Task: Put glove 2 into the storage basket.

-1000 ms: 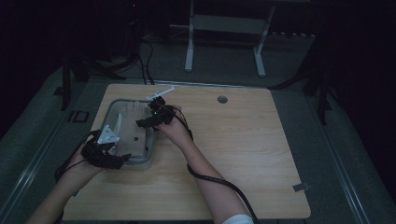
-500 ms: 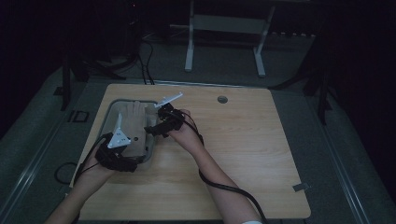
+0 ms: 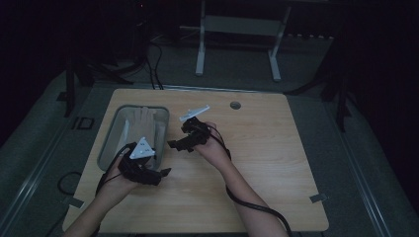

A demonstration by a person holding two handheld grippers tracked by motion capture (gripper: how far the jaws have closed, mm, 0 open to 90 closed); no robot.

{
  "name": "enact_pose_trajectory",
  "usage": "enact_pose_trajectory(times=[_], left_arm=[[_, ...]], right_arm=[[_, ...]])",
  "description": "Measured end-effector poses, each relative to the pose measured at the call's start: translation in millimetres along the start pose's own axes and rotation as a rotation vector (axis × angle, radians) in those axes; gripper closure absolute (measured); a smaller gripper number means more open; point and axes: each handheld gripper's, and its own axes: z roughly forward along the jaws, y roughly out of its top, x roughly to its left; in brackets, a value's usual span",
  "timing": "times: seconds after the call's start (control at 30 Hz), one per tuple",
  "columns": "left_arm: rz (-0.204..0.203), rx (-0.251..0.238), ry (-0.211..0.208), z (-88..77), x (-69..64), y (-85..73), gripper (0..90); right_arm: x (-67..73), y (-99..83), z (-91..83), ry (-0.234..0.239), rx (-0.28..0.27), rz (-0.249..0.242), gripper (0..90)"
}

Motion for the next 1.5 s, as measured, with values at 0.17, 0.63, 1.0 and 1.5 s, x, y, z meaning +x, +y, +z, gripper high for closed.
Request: enact_pose_trajectory(times=[0.17, 0.63, 1.0, 1.5], left_arm=[[0.029, -0.003, -0.030, 10.9, -12.4, 3.6, 15.2], [0.062, 0.008, -0.146, 47.1, -39.0, 4.6, 15.1], [0.072, 0.033, -0.207, 69.5, -52.1, 0.4, 14.5], [0.077, 0.054, -0.272, 99.9, -67.7, -10.2, 12.8]], right_arm=[[-7.1, -13.2, -10.0, -0.011, -0.006, 0.016, 18.4], [-27.1, -58.2, -29.9, -0.034, -0.005, 0.053, 18.3], [-36.7, -93.6, -42.8, -0.051, 0.001, 0.046, 17.1], [-38.3, -137.3, -53.6, -0.052, -0.011, 0.046, 14.8]])
